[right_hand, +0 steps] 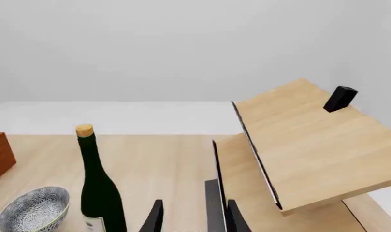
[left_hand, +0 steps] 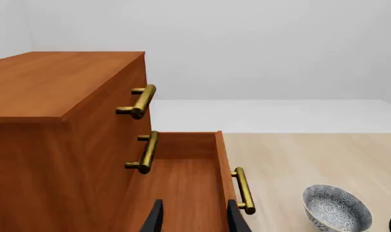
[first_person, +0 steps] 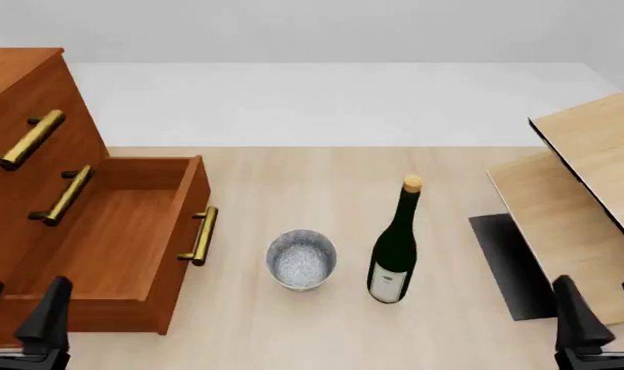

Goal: Close the bottom drawer of the cabinet and open the top drawer.

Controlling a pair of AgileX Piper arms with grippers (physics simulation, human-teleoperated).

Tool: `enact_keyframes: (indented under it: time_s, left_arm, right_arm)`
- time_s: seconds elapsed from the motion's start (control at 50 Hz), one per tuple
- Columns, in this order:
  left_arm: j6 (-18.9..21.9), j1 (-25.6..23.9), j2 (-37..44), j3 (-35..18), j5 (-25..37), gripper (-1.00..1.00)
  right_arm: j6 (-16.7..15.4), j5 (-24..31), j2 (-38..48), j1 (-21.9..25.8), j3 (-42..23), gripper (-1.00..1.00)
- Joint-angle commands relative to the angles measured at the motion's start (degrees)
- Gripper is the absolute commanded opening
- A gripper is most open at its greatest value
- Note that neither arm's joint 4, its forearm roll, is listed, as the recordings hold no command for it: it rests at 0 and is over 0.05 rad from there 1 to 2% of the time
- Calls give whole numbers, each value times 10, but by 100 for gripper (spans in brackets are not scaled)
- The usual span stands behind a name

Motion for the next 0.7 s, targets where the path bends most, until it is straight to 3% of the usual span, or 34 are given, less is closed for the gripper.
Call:
enact_keyframes:
  time_s: [0.02, 0.38, 0.42, 0.44, 0.48, 0.52, 0.62, 0.66, 0.68, 0.7]
  left_arm:
    - [2, 0, 4, -2, -1, 100]
    - [14, -2, 40, -36, -17, 100]
    - [-13, 12, 95, -50, -41, 100]
    - [-7, 18, 113, -52, -51, 100]
    - [-28, 9, 122, -74, -46, 100]
    - [-6, 2, 150, -89, -52, 100]
    - [-52, -15, 220, -129, -61, 100]
    - [-15, -21, 269, -146, -64, 100]
    - [-32, -30, 301, -150, -71, 100]
    - [-21, -24, 318, -157, -73, 100]
  right_arm:
    - [0, 4, 3, 7, -1, 100]
    - [-5, 3, 9, 13, -2, 100]
    - [-4, 0, 14, 13, -1, 100]
    - [-4, -1, 16, 14, -1, 100]
    - [-3, -1, 17, 14, -2, 100]
    - [-4, -1, 18, 14, -1, 100]
    - [1, -2, 19, 12, -3, 100]
    - [1, -2, 19, 11, -3, 100]
    - [1, -2, 20, 11, -3, 100]
    - [5, -4, 23, 11, -3, 100]
